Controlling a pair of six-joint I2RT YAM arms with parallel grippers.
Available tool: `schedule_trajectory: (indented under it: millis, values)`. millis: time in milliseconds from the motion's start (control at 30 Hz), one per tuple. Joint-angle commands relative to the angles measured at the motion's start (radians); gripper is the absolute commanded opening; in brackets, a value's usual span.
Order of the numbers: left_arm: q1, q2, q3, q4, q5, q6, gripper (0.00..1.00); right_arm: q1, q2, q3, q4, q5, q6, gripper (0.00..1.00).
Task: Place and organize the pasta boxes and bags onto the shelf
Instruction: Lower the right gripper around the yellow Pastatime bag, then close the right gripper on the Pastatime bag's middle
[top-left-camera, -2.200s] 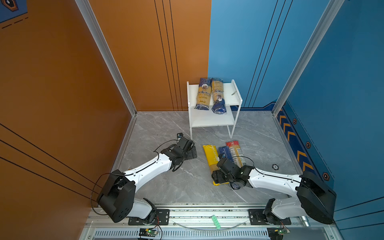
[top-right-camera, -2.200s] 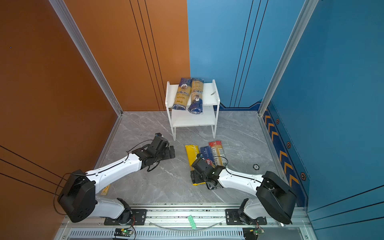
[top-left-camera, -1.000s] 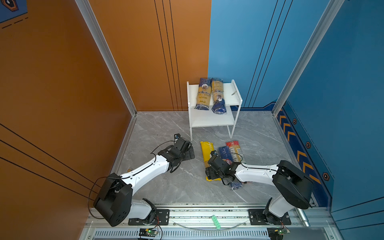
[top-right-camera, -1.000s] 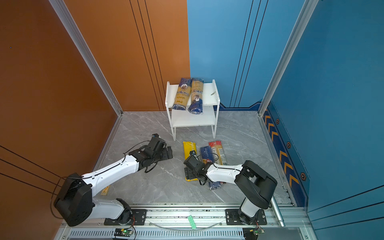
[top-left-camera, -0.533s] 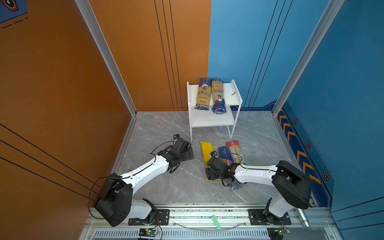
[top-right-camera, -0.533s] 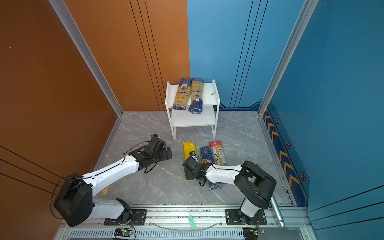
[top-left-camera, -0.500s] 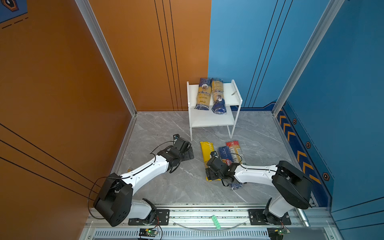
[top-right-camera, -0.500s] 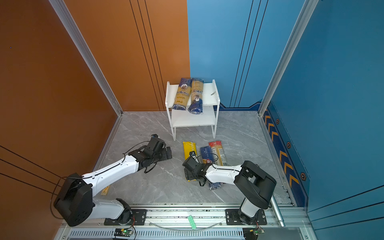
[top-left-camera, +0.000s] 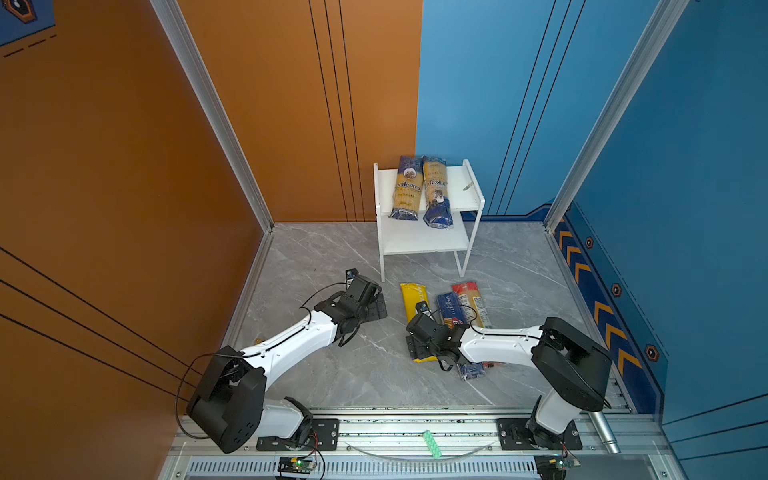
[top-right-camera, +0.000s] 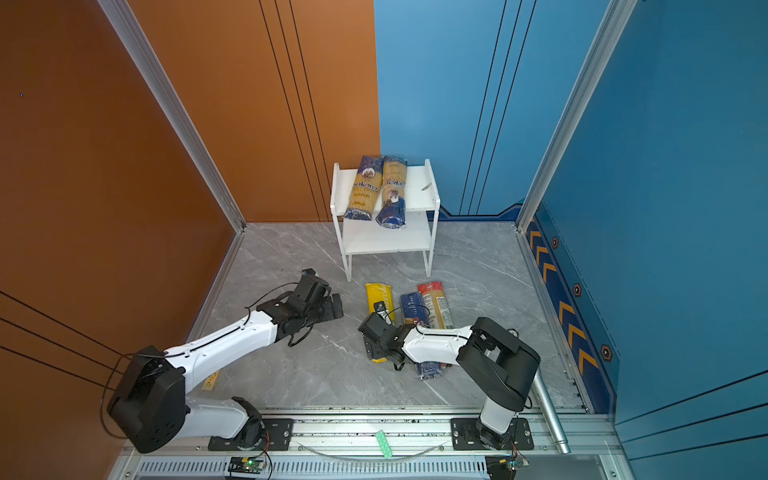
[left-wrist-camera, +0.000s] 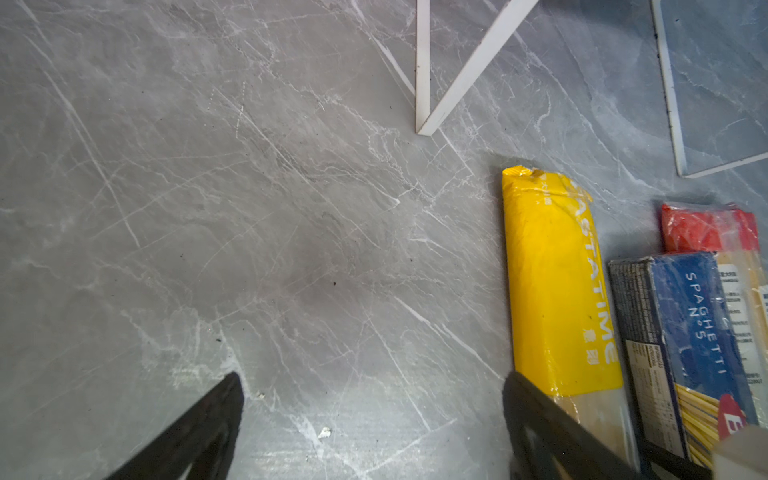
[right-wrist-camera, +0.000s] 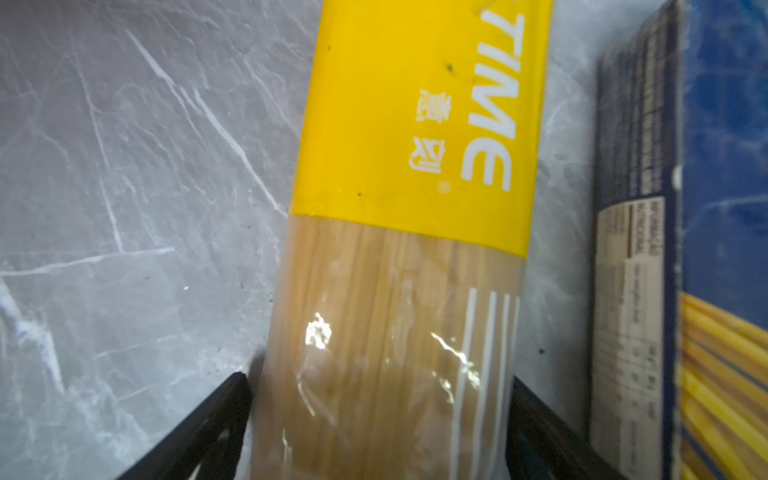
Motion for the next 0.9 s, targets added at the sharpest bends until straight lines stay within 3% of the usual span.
schedule_trajectory:
  millis: [0, 400, 867]
  values:
    - [0.01, -0.02, -0.019, -0.005, 0.002, -0.004, 0.98, 0.008, 0.036, 0.0, -0.059, -0.031, 0.003, 0.84]
    - [0.009, -0.022, -0.022, -0.004, 0.004, -0.006, 0.98, 0.007, 0.032, -0.001, -0.067, -0.032, 0.008, 0.72]
    - [0.01, -0.019, -0.023, -0.001, 0.005, -0.009, 0.98, -0.007, 0.024, 0.003, -0.068, -0.049, 0.014, 0.49]
